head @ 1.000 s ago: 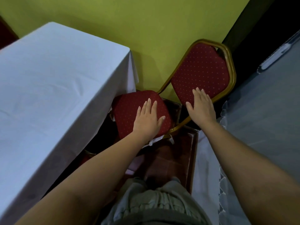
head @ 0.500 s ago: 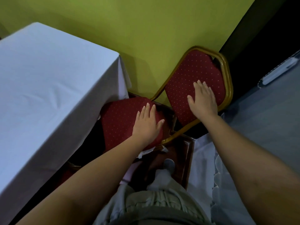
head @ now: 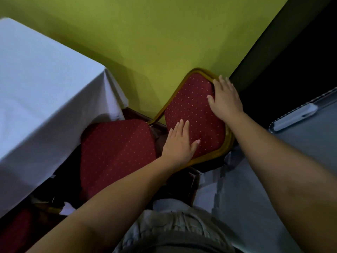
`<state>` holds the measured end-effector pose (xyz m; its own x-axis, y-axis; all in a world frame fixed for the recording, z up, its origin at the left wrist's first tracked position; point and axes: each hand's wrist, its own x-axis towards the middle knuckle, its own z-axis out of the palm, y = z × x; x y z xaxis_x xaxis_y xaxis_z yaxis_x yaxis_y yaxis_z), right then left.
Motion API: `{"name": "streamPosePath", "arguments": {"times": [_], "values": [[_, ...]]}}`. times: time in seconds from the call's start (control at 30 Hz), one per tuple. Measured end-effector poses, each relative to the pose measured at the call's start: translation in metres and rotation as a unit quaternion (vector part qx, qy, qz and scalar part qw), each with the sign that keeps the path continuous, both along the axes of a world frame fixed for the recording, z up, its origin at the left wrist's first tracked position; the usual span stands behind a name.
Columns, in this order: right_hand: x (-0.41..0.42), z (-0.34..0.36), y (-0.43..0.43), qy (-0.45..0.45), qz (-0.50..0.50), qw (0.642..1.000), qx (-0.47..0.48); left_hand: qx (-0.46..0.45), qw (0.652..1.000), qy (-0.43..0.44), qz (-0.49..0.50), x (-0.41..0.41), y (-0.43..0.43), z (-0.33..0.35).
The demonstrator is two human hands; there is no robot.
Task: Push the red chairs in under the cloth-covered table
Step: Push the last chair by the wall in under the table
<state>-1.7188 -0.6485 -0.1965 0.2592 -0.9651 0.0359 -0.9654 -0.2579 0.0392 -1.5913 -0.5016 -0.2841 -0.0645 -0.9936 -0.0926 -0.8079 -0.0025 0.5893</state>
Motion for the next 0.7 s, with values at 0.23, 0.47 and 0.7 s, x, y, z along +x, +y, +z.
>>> {"name": "streamPosePath", "arguments": {"times": [0.23, 0.47, 0.7], "values": [[-0.003, -0.003, -0.034, 0.011, 0.058, 0.998, 0.037, 0.018, 0.998, 0.047, -0.023, -0.056, -0.031, -0.005], [-0.007, -0.009, -0.042, -0.002, 0.081, 0.996, 0.024, 0.014, 0.994, 0.104, -0.009, -0.099, -0.048, 0.001], [-0.007, -0.013, -0.043, -0.019, 0.092, 0.995, 0.020, 0.030, 0.992, 0.118, 0.032, -0.116, -0.057, 0.008]]}}
